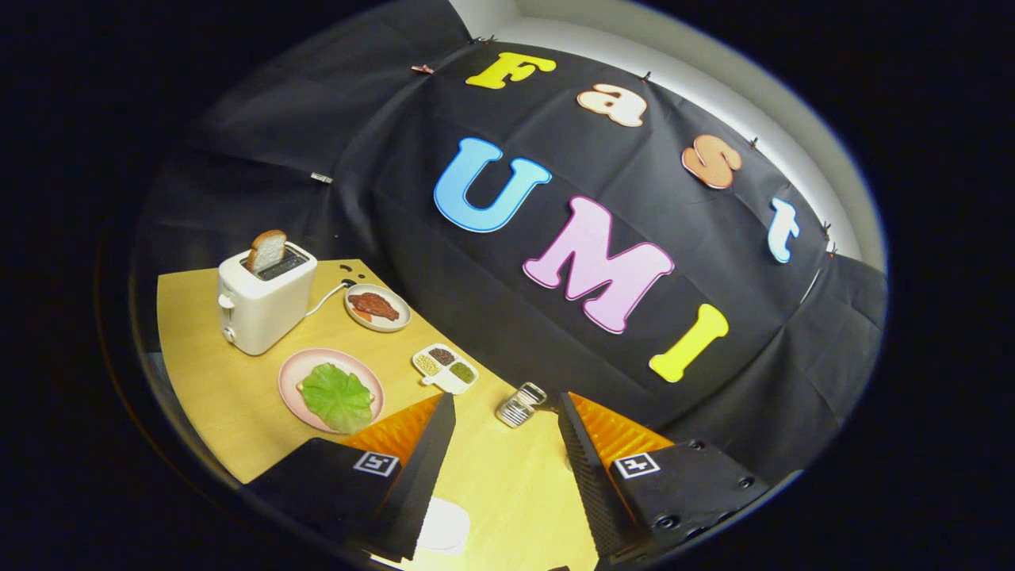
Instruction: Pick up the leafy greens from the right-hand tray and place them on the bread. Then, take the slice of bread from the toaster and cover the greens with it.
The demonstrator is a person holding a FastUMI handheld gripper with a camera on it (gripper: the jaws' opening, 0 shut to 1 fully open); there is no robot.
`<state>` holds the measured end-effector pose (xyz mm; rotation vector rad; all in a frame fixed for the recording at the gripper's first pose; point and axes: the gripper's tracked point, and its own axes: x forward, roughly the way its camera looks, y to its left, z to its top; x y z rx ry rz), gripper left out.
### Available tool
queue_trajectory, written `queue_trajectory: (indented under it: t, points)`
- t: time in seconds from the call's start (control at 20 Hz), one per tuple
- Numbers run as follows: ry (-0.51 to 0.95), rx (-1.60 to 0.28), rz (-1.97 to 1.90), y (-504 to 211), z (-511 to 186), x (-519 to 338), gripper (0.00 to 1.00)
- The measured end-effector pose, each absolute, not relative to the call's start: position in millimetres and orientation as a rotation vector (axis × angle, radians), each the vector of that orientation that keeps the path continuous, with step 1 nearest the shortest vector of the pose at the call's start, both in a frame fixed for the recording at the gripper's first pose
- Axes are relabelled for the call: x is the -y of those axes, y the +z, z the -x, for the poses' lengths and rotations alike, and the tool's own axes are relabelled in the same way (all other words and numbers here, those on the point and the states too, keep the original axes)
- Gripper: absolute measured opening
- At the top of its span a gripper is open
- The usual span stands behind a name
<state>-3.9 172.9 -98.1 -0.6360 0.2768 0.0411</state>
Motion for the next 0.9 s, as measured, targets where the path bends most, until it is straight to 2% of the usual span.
queue_trajectory:
  t: [0.25, 0.4, 0.6, 0.9]
  points:
    - [-0.088, -0.299, 0.633, -71.2, 66.5, -134.8, 0.83]
    - [-0.118, -0.297, 0.590, -51.8, 92.9, -143.8, 0.83]
    - [-0.052, -0.270, 0.495, -42.5, 76.8, -204.5, 0.83]
    - [0.197, -0.205, 0.380, -32.0, 11.9, -344.6, 0.83]
